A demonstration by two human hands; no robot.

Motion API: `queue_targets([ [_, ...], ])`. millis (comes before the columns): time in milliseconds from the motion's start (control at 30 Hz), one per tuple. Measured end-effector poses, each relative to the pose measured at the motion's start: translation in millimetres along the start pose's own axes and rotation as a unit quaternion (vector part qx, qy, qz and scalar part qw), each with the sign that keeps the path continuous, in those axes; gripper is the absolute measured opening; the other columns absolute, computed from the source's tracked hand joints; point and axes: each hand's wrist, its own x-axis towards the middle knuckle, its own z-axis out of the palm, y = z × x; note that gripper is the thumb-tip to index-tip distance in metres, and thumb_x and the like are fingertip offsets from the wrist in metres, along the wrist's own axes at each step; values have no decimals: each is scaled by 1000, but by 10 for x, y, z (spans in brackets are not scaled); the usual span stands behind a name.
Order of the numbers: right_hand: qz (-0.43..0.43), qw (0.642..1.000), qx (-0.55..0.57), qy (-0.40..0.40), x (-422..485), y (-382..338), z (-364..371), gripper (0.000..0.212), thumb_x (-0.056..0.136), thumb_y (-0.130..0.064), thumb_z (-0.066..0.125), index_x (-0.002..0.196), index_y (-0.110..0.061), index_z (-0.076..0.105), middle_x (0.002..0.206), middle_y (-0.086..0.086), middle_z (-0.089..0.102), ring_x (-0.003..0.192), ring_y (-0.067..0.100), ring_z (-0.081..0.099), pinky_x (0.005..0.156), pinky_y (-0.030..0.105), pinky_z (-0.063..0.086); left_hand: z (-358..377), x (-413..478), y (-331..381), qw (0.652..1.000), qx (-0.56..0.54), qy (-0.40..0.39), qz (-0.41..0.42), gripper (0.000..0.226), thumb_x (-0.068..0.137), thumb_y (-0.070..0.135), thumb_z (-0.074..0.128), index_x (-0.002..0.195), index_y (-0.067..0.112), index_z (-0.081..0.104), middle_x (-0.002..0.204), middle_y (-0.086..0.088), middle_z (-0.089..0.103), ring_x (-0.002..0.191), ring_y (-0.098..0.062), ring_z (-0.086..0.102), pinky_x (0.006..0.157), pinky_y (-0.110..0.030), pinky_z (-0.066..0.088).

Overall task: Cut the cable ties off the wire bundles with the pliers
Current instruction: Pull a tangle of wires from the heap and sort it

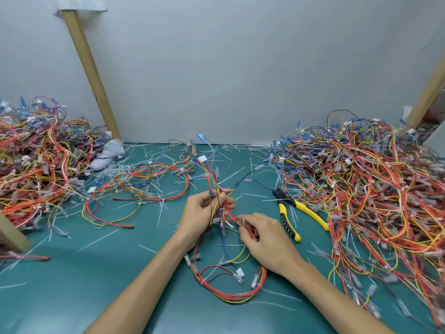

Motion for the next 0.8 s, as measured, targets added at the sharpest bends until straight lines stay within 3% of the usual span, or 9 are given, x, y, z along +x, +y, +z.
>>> queue_targets([
  [167, 14, 999, 47, 15, -12, 11, -22, 18, 94, -25, 59, 105, -20, 72, 66, -10, 47, 68, 9, 45, 69, 28, 39, -7, -15, -6, 1000, 1, -10, 2, 17, 96, 14, 56, 106, 9, 67, 87, -6, 75, 86, -20, 73, 68, -26, 59],
  [267, 35, 994, 100, 33, 3, 49, -30, 17, 91, -20, 64, 105, -24, 74, 64, -6, 53, 61, 9, 47, 60, 16, 37, -23, -14, -10, 1000, -14, -13, 12, 16, 92, 16, 57, 105, 10, 66, 91, -7, 75, 88, -21, 72, 70, -25, 58],
  [367, 65, 982, 173, 44, 20, 90, -34, 19, 89, -21, 68, 105, -30, 73, 63, -10, 52, 55, 4, 43, 56, 12, 35, -37, -8, 6, 999, -40, -18, 13, 29, 85, 25, 59, 107, 7, 64, 95, -8, 75, 91, -22, 72, 73, -27, 58],
  [533, 86, 966, 242, 31, 24, 90, -47, 21, 87, -25, 72, 104, -36, 70, 68, -10, 57, 59, 3, 45, 62, 17, 42, -72, 23, -18, 998, -65, -21, 12, 23, 92, 18, 54, 108, 4, 63, 97, -9, 75, 91, -22, 72, 69, -23, 56],
  [667, 108, 950, 294, 23, 12, 50, -76, 23, 90, -25, 68, 113, -31, 69, 79, -2, 67, 68, 15, 59, 73, 30, 51, -104, 69, 16, 995, -101, -12, 13, 31, 85, 26, 58, 110, 7, 63, 102, -7, 74, 96, -24, 71, 74, -28, 57],
  [800, 115, 924, 364, -7, -44, -2, -103, 26, 97, -20, 59, 122, -19, 63, 90, 2, 76, 70, 16, 70, 66, 22, 51, -94, 136, 76, 995, -94, -3, 29, 33, 84, 27, 59, 111, 10, 63, 106, -4, 74, 99, -21, 70, 75, -24, 55],
])
